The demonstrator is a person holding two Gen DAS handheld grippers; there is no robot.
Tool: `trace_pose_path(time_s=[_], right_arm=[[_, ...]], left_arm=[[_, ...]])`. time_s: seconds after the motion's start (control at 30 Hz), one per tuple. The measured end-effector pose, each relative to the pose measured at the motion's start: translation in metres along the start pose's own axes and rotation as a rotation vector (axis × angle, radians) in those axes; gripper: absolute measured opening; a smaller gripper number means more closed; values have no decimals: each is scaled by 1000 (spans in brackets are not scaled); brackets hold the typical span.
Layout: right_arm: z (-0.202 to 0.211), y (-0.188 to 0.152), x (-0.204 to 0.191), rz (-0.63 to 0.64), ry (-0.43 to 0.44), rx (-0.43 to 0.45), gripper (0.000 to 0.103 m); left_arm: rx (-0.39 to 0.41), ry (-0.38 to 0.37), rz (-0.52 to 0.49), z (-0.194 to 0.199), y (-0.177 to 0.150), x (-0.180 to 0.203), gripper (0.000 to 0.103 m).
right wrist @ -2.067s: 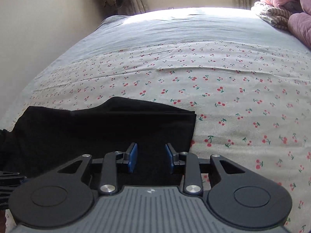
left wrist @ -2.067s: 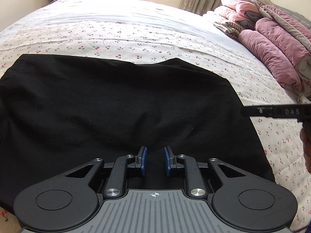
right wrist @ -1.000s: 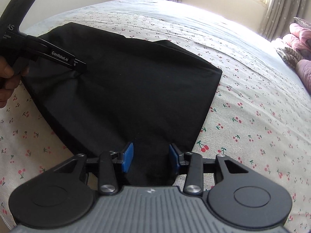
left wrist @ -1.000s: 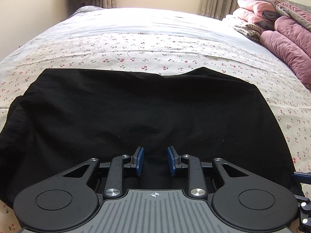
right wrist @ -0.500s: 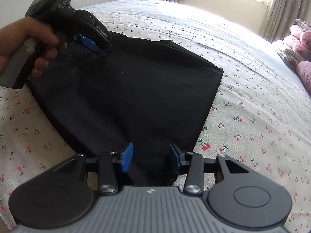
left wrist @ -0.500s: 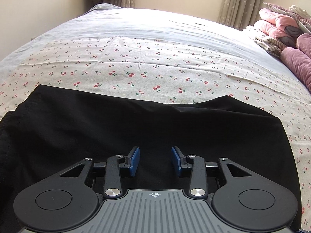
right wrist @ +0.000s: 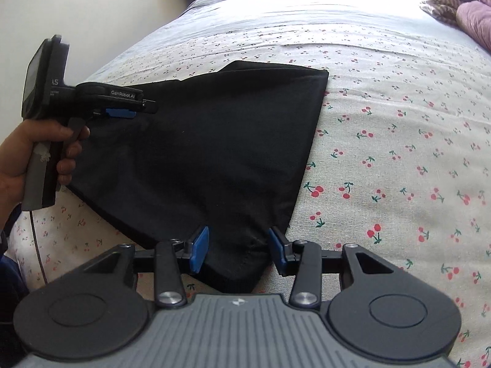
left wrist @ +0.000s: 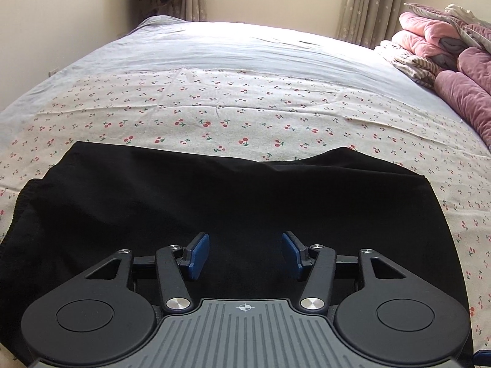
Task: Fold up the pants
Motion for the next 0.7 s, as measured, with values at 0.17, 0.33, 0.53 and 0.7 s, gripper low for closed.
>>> trace_pose_path(time_s=[0.17, 0.33, 0.53, 0.7], right_arm=[[1, -10, 18, -260, 85, -22, 29], [6, -22, 34, -441, 158, -39, 29], [8, -33, 40, -480, 202, -37, 28], [-9, -20, 48, -551, 238, -17, 28]], left_arm=[[9, -10, -34, 7, -2, 3, 54], [-14, -36, 16, 14, -6, -2, 55], [2, -67, 48, 31, -4, -8, 62], [-18, -115, 35, 37, -8, -4, 62]])
Point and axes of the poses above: each gripper's, at about its wrist camera, not at the fingertips, and z roughly against the way its jaws point, x to its right, y to its top, the point moved 9 cm from there along -z, roughly the way its jaws point, and after that the axes turned 6 degrees about x, right-handed, at the moved point
